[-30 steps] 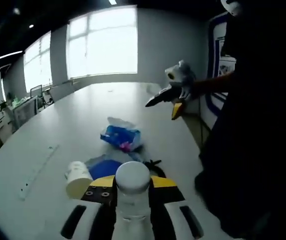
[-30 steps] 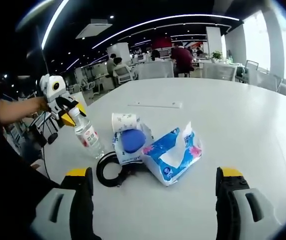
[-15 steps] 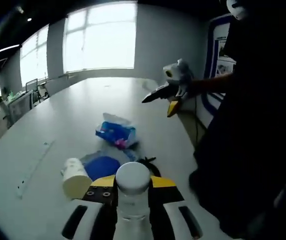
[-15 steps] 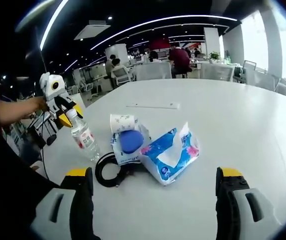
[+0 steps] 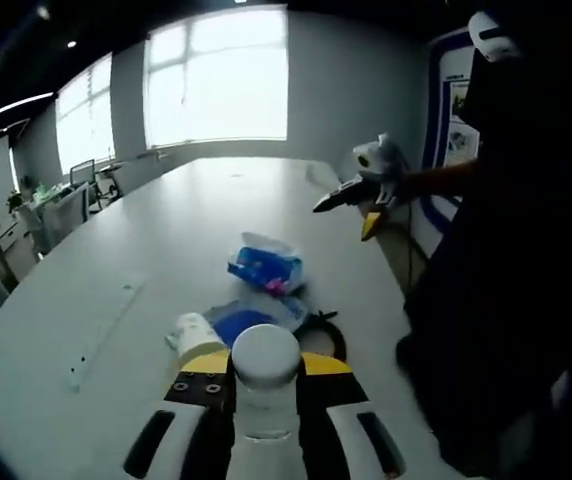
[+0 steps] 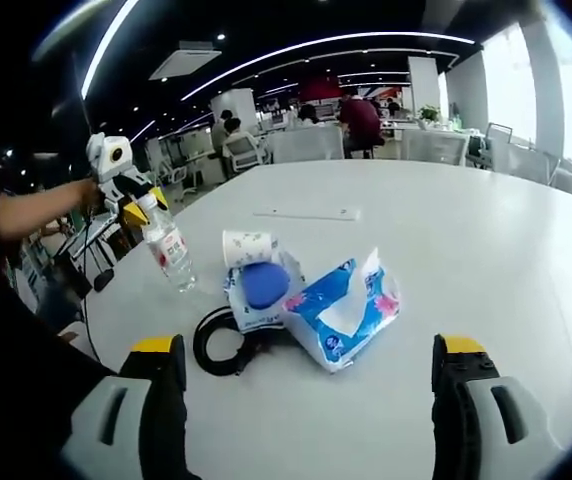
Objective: Arrange the tabletop items into an orderly group along one side of the table until the central work area is clear of visible clutter.
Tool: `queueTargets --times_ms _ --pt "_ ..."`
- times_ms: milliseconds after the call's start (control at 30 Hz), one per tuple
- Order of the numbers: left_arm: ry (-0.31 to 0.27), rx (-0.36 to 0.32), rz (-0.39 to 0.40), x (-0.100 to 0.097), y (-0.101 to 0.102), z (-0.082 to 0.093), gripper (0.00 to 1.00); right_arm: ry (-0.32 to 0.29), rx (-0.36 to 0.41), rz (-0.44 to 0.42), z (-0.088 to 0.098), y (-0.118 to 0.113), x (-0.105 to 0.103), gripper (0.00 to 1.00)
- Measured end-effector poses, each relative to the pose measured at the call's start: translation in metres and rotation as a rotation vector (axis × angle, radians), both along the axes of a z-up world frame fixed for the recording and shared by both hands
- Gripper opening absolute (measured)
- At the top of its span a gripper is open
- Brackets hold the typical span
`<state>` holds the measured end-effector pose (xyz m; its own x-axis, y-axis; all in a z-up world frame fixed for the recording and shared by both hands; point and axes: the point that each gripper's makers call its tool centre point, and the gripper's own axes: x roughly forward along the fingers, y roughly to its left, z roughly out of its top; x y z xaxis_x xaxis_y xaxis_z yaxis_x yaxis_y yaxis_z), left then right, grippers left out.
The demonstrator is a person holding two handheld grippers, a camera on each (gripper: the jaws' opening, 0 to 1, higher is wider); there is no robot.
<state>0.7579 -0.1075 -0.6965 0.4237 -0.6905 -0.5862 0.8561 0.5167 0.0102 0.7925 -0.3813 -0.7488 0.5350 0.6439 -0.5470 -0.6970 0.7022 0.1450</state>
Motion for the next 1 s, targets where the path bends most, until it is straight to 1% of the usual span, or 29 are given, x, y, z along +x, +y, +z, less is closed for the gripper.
queueTargets --times_ms 67,167,233,300,467,567,733,900,1000 --pt "-0.003 0.006 0.006 0.002 0.004 0.002 0.19 -0.005 -0.001 0.0 0.002 0.001 0.001 0.99" --pt "-0.002 0.012 0.043 0.01 0.022 0.004 0.19 -0.007 -0.003 0.001 0.002 0.001 0.002 0.99" --pt "-0.006 0.016 0.048 0.013 0.029 0.005 0.19 -0.007 -0.005 -0.002 0.003 0.001 0.001 0.99" --pt "-0.005 0.021 0.059 0.019 0.042 0.005 0.19 -0.006 -0.008 -0.005 0.003 0.001 0.0 0.99" --pt "0.0 0.022 0.072 0.031 0.058 0.003 0.19 -0.007 -0.012 -0.025 0.004 0.0 -0.002 0.99" --pt "0.004 0.016 0.072 0.036 0.064 0.001 0.19 -0.007 -0.01 -0.034 0.004 0.001 -0.003 0.99" --pt "-0.004 0.033 0.046 0.044 0.072 -0.003 0.19 -0.002 -0.005 -0.044 0.006 0.006 -0.006 0.99" --pt "0.012 0.036 0.044 0.052 0.083 -0.009 0.19 0.003 -0.006 -0.055 0.005 0.008 -0.008 0.99" --pt "0.012 0.06 0.031 0.056 0.091 -0.013 0.19 0.005 -0.009 -0.064 0.004 0.008 -0.008 0.99"
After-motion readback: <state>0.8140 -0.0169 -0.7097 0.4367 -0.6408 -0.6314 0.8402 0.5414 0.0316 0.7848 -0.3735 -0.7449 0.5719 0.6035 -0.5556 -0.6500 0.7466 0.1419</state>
